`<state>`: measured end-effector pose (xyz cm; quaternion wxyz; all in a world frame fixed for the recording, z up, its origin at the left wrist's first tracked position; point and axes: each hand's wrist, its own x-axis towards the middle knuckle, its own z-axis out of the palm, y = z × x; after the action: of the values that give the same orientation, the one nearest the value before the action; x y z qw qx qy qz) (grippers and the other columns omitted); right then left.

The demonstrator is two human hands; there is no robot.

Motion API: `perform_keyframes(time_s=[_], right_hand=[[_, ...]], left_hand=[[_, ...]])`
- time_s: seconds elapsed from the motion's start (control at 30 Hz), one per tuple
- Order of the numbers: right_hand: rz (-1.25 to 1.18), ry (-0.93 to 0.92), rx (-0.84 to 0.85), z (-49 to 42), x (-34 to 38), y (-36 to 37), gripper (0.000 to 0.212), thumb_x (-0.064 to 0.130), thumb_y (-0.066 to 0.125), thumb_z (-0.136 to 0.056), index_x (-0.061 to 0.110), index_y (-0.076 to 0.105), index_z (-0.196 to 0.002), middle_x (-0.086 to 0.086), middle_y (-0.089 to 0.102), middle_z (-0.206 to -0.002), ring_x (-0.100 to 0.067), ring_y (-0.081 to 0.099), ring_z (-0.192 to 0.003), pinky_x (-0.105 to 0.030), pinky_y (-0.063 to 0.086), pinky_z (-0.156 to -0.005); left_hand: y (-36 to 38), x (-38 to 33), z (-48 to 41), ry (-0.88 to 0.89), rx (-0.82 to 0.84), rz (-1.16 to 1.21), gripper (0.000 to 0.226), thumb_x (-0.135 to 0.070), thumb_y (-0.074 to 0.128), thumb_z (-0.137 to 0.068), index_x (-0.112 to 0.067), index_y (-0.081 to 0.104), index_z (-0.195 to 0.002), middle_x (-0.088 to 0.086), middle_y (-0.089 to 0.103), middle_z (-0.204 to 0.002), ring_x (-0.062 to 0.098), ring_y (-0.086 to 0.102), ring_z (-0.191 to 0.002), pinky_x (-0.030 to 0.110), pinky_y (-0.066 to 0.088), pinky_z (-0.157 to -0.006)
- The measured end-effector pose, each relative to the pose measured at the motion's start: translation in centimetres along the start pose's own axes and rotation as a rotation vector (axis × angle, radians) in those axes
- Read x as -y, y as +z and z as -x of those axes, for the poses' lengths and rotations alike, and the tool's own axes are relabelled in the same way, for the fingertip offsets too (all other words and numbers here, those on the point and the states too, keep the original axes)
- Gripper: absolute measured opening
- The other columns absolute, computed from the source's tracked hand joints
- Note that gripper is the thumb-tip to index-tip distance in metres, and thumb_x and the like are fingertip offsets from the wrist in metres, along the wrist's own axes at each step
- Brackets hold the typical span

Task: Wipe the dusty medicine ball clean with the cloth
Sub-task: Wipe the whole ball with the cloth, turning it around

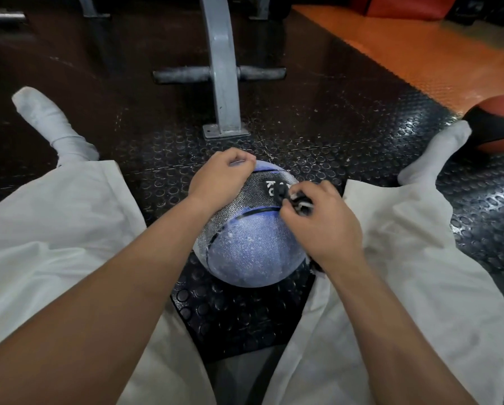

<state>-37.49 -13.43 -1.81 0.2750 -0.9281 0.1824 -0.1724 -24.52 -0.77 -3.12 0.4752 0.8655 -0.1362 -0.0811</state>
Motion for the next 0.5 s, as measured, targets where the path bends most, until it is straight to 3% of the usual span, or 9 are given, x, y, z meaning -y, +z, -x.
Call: perform_keyframes(time_s=[0.07,0.13,0.2,0.4,0.5], right_hand=[[0.012,-0.076,-0.017,0.5,0.7,0.3,0.017,0.041,0.063,-0.083,0.033,0.066,-0.098,0.005,0.053,-0.1,-0.022,0.061,-0.09,-0.032,0.048,-0.072],[0.038,-0.203,-0.02,1.2,1.6,0.8,0.016,0.04,0.065,-0.083,0.033,0.068,-0.098,0.004,0.054,-0.101,-0.023,0.062,-0.085,-0.034,0.051,-0.068],[0.083,-0.256,-0.007,1.2,2.0,0.8,0.017,0.038,0.064,-0.084,0.033,0.069,-0.1,0.005,0.052,-0.101,-0.023,0.061,-0.081,-0.032,0.05,-0.065],[0.018,0.062,0.013,-2.3,0.1,-0.8,0.02,0.04,0.057,-0.087,0.036,0.068,-0.103,0.009,0.052,-0.109,-0.017,0.06,-0.095,-0.028,0.041,-0.073],[0.08,0.005,0.036,-2.5,0.8,-1.0,0.02,0.041,0.056,-0.089,0.036,0.067,-0.105,0.01,0.053,-0.113,-0.018,0.059,-0.097,-0.027,0.041,-0.073]], left_hand=[[0.1,-0.6,0.2,0.007,0.011,-0.043,0.014,-0.055,0.048,-0.088,-0.05,0.061,-0.093,-0.012,0.061,-0.124,0.012,0.058,-0.113,0.037,0.043,-0.101],[0.4,-1.0,0.3,0.007,0.031,-0.11,0.028,-0.047,0.046,-0.095,-0.044,0.061,-0.118,-0.014,0.056,-0.136,0.012,0.052,-0.124,0.03,0.038,-0.101],[0.6,-1.3,0.4,0.015,0.036,-0.16,0.037,-0.04,0.042,-0.098,-0.037,0.058,-0.13,-0.015,0.053,-0.14,0.011,0.049,-0.128,0.029,0.037,-0.1],[1.2,-1.6,1.6,0.071,-0.012,-0.194,0.038,-0.032,0.034,-0.102,-0.034,0.058,-0.132,-0.016,0.055,-0.138,0.011,0.054,-0.117,0.024,0.037,-0.082],[1.2,-1.6,1.6,0.066,-0.027,-0.192,0.039,-0.03,0.033,-0.103,-0.033,0.059,-0.131,-0.014,0.055,-0.138,0.009,0.053,-0.114,0.024,0.035,-0.081]])
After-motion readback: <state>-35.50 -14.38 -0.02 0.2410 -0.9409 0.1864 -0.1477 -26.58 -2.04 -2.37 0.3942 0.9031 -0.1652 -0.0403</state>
